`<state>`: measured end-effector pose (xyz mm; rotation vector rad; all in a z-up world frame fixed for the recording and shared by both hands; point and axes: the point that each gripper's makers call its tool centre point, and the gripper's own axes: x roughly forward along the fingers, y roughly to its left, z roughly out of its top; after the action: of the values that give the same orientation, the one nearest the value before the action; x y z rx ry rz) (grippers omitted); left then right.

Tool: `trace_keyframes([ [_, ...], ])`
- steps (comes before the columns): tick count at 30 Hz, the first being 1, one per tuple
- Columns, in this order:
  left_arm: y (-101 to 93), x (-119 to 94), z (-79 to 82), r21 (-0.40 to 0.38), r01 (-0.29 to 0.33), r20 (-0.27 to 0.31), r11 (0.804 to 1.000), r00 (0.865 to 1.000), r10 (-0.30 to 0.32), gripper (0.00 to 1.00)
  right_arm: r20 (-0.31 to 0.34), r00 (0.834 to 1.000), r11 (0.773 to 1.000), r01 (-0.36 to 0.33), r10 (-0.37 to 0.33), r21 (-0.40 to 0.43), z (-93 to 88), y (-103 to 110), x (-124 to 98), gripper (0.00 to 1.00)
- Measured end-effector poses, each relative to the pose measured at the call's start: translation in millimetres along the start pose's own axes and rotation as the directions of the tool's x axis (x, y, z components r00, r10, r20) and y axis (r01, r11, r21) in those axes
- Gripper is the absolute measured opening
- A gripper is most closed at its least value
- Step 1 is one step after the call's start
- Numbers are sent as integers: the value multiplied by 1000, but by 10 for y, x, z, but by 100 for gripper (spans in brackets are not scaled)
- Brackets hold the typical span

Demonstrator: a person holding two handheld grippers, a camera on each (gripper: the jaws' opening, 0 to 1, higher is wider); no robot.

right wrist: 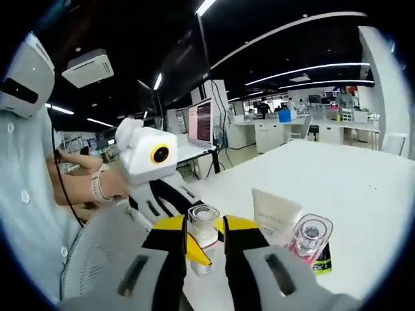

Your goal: Arrange the skincare products in the storage area until every visible bottle or jar stands upright without overlapping.

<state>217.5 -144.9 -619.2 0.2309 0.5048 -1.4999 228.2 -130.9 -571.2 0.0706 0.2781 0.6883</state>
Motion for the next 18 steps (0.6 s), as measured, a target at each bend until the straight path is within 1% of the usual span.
trace_keyframes([
  [1, 4, 9, -7, 11, -5, -3, 1000, 1000, 5, 18, 8, 1000, 1000, 16, -16, 11, 2, -24, 8, 23],
  [2, 32, 18, 10, 59, -24, 7, 998, 1000, 24, 18, 18, 1000, 999, 18, -19, 41, 0, -30, 26, 25],
  [3, 18, 25, 3, 57, -24, 6, 998, 1000, 24, 18, 29, 999, 998, 25, -27, 62, 6, -42, 36, 25],
  [4, 14, 34, -5, 49, -21, 1, 999, 1000, 21, 18, 34, 999, 998, 23, -25, 65, 4, -41, 45, 25],
  [7, 25, 66, -26, 62, -24, 0, 998, 1000, 24, 18, 40, 999, 996, 28, -31, 79, -16, -40, 88, 24],
  [11, 3, 92, 0, 79, -15, 27, 997, 1000, 13, 18, 43, 998, 995, 37, -41, 93, -32, -48, 117, 24],
  [16, 47, 141, -54, 78, -26, 15, 997, 1000, 25, 18, 20, 998, 997, 61, -62, 57, -88, -56, 161, 23],
  [17, 53, 144, -62, 77, -28, 15, 997, 1000, 27, 18, 17, 998, 997, 65, -66, 42, -95, -56, 166, 22],
  [18, 58, 149, -76, 76, -28, 11, 997, 1000, 27, 18, 11, 998, 998, 69, -69, 9, -107, -47, 177, 22],
])
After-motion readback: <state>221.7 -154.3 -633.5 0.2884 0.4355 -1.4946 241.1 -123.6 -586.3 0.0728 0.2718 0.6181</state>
